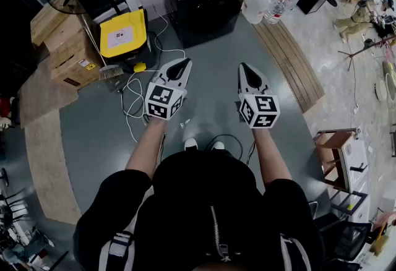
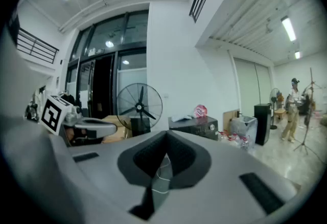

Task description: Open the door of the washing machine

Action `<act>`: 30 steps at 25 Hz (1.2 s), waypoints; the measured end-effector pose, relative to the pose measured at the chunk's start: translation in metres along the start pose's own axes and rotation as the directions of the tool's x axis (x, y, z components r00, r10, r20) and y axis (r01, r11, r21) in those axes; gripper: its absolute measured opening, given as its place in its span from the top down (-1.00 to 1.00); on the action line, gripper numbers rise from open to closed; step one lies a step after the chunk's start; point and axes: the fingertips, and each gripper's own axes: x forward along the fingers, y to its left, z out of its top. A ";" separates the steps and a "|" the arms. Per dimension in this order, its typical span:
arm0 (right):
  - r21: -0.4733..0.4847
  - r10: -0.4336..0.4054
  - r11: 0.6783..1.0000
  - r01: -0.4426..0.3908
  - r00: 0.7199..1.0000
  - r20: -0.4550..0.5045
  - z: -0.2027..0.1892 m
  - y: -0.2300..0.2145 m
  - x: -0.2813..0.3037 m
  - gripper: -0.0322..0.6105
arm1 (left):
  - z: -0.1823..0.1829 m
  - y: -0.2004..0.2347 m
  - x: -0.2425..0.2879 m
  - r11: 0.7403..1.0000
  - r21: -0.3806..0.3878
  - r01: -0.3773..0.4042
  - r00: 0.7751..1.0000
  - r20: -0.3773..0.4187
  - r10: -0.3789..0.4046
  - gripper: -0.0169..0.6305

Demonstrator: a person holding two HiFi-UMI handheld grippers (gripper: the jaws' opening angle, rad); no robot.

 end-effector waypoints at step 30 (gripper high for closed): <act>0.047 0.044 0.998 -0.042 0.999 -0.028 -0.004 -0.093 0.149 0.89 | -0.012 0.080 0.165 0.999 -0.023 0.022 0.999 -0.048 -0.024 0.95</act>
